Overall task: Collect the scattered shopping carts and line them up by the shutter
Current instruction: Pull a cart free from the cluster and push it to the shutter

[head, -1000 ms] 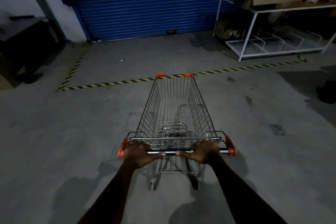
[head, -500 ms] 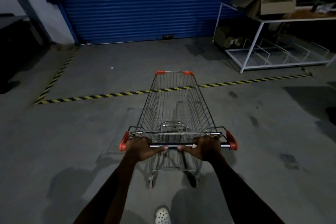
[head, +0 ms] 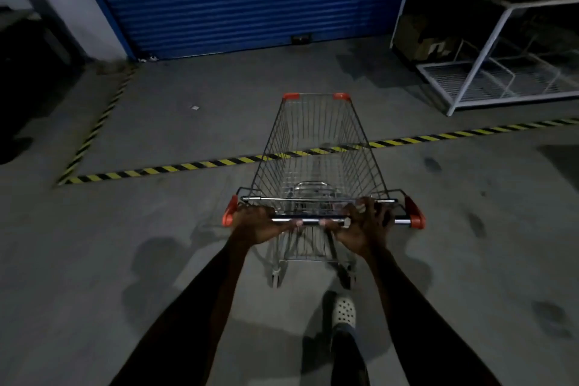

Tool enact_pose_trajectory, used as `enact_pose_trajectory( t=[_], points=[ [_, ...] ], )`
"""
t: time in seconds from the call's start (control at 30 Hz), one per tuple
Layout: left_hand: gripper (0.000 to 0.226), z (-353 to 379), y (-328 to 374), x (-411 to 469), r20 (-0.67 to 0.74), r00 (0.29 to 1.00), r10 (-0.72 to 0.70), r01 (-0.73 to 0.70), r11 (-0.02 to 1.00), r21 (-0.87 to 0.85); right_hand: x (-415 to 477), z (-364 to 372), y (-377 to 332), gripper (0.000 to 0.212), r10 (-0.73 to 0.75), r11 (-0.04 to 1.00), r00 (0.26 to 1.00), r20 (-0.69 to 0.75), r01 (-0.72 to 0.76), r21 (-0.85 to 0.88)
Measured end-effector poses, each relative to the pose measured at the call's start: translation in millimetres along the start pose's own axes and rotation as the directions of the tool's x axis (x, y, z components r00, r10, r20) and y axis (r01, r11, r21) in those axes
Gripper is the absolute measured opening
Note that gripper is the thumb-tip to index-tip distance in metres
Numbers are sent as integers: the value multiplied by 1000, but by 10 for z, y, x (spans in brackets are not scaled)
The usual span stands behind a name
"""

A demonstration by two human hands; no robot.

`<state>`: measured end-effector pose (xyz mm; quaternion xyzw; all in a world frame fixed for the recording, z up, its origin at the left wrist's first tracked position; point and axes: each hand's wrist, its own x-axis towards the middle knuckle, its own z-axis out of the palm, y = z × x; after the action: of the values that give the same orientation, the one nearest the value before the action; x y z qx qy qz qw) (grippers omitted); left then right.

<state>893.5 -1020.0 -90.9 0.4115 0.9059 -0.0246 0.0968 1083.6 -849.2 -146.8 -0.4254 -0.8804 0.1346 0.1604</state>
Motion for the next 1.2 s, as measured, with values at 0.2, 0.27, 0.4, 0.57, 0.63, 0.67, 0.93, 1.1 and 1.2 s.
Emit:
enact_pose_trajectory(
  t=[0.2, 0.27, 0.4, 0.57, 0.63, 0.67, 0.93, 1.1, 1.2],
  points=[
    [93, -361, 211, 1119, 43, 997, -64, 64, 998, 16, 1455, 121, 111, 108, -36, 999, 991, 132, 36, 0],
    [96, -463, 255, 1430, 79, 994, -80, 80, 997, 4, 1870, 101, 93, 104, -28, 999, 971, 238, 35, -24],
    [102, -522, 253, 2038, 77, 984, -159, 164, 984, -68, 2640, 192, 42, 99, -77, 993, 960, 269, 97, -62],
    [119, -423, -38, 2753, 27, 964, -264, 264, 964, -27, 3386, 611, -124, 97, -207, 978, 972, 115, 202, 49],
    [118, -431, -198, 2999, -2, 955, -295, 295, 955, -32, 3670, 778, -259, 91, -251, 968, 965, 72, 248, 42],
    [117, -427, -294, 3118, -28, 951, -307, 306, 951, -42, 3798, 857, -334, 90, -261, 965, 962, 73, 259, 35],
    [110, -618, -1365, 4191, -135, 924, -358, 348, 933, -93, 5037, 1604, -1344, 89, -231, 962, 932, 280, 262, -77],
    [117, -872, -2218, 4905, -142, 922, -361, 352, 932, -88, 5653, 1845, -2274, 88, -212, 972, 924, 319, 234, -32],
    [123, -978, -2802, 5353, -135, 924, -357, 355, 934, -34, 6010, 2171, -2788, 90, -255, 967, 942, 216, 253, 37]
  ],
)
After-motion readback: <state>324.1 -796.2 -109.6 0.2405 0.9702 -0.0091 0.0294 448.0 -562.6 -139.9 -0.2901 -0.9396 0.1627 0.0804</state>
